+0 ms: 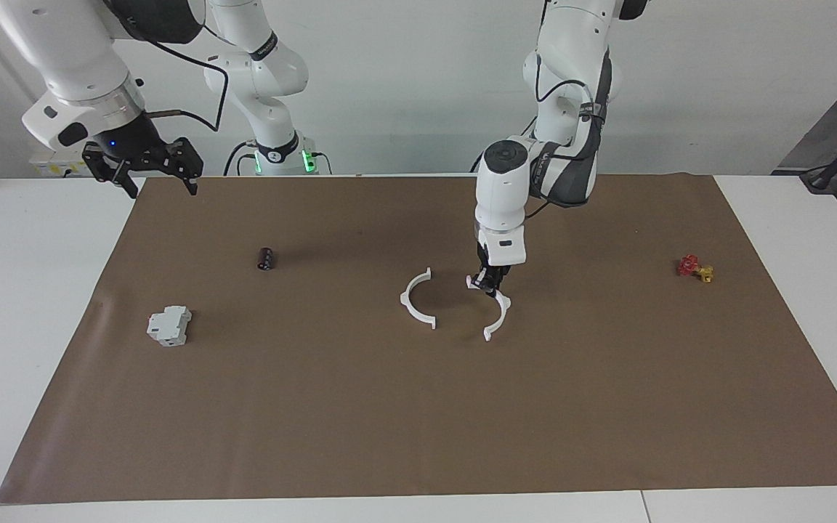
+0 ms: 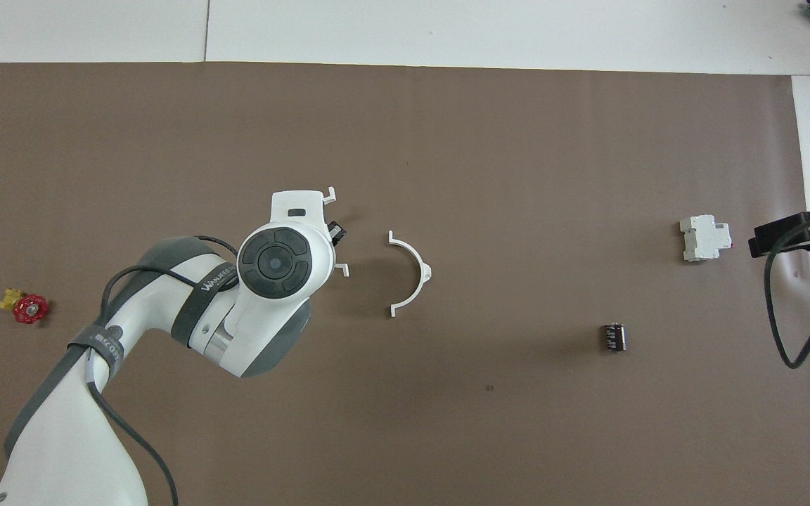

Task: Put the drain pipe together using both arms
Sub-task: 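Lift and carry the half-ring toward the placed half-ring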

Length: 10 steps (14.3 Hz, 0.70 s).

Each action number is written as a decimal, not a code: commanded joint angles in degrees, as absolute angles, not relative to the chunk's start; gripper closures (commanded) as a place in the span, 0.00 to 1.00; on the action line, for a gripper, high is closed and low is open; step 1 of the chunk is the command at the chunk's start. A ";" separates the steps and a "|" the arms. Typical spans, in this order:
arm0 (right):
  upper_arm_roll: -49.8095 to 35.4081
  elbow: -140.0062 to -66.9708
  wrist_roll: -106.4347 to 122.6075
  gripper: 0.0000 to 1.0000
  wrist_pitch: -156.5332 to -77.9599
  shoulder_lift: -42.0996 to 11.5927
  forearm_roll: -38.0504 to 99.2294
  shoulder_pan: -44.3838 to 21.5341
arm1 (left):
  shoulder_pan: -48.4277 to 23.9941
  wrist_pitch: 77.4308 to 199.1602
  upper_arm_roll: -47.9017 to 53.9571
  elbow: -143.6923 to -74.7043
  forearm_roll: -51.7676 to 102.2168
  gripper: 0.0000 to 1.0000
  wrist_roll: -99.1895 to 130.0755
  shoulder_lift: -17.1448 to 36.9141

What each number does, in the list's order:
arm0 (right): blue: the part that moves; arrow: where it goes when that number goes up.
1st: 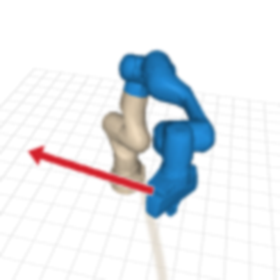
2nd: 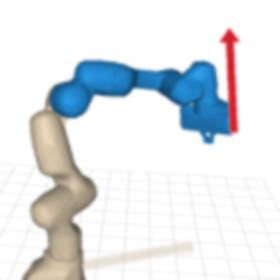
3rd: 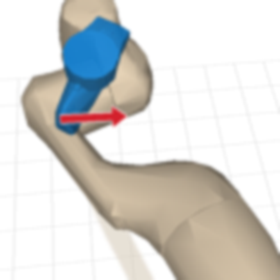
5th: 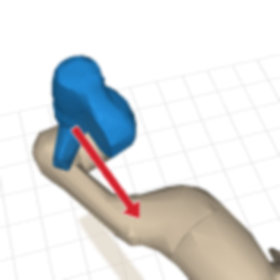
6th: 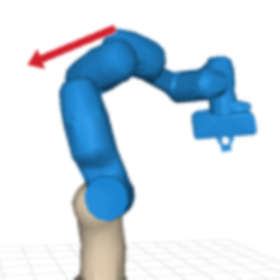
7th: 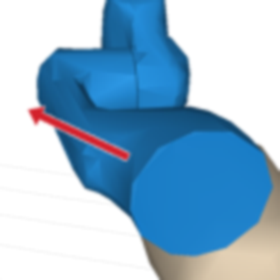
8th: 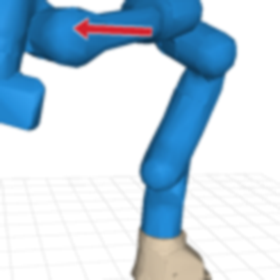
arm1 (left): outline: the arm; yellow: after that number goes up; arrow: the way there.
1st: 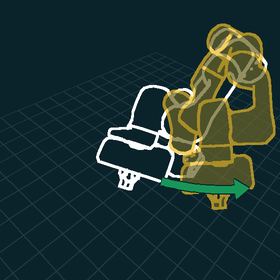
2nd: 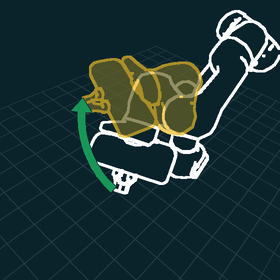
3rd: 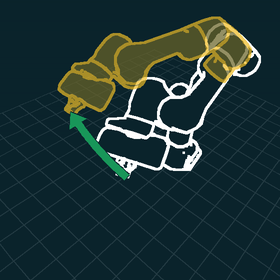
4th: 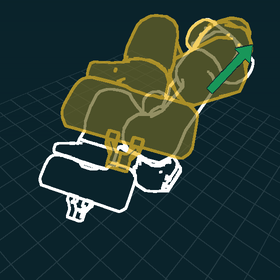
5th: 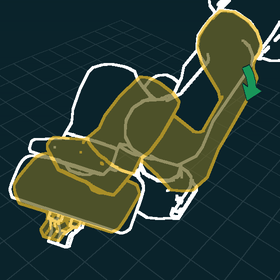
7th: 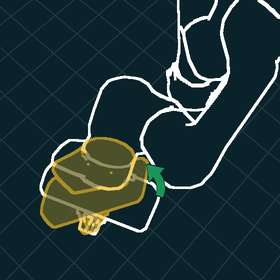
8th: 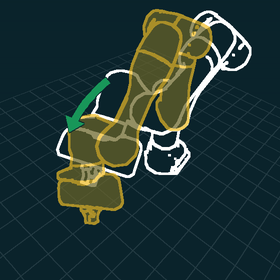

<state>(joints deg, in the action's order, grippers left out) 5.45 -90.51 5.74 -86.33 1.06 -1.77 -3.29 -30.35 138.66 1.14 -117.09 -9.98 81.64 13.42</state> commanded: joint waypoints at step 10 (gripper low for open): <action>5.19 -91.67 5.10 0.00 -86.13 2.29 -1.23 -2.90 | -37.44 141.16 0.44 -120.32 -11.07 1.00 85.69 14.94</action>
<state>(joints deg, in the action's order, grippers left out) 5.45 -90.51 5.74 -86.33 1.06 -1.77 -3.29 -36.68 141.84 1.35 -119.61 -9.98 84.62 15.70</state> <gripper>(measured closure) 0.000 0.930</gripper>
